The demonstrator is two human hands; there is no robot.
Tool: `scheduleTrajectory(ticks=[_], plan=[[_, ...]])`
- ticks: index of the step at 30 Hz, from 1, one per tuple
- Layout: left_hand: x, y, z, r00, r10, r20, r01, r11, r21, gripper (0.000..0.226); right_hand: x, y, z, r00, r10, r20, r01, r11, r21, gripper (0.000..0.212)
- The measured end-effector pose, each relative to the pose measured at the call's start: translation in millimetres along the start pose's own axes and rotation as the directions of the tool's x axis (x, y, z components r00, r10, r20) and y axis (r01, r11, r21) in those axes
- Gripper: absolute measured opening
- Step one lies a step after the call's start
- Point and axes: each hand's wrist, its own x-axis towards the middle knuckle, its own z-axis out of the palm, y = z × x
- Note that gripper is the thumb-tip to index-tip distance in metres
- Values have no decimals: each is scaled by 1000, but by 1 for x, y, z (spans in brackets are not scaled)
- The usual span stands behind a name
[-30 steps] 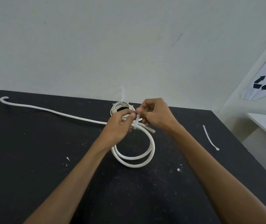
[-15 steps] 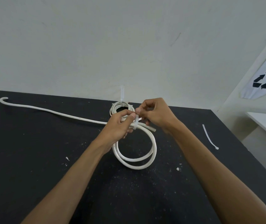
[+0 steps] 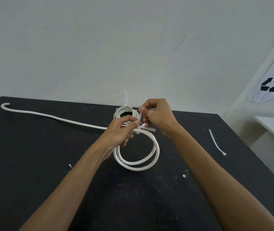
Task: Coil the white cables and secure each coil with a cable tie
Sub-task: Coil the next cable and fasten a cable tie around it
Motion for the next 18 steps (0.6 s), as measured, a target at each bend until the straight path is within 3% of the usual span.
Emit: scheduleTrajectory(ticks=[11,18], plan=[[-4,1,-7,1000,8,-9,-8,999,-38,17,3,-11,3,994,-17,-110,14,999,-33,20],[-7,-10,-8,998,1,-62,-8,994,-111,20,-2,-9,-3,996,34,78,-36,999,15,27]])
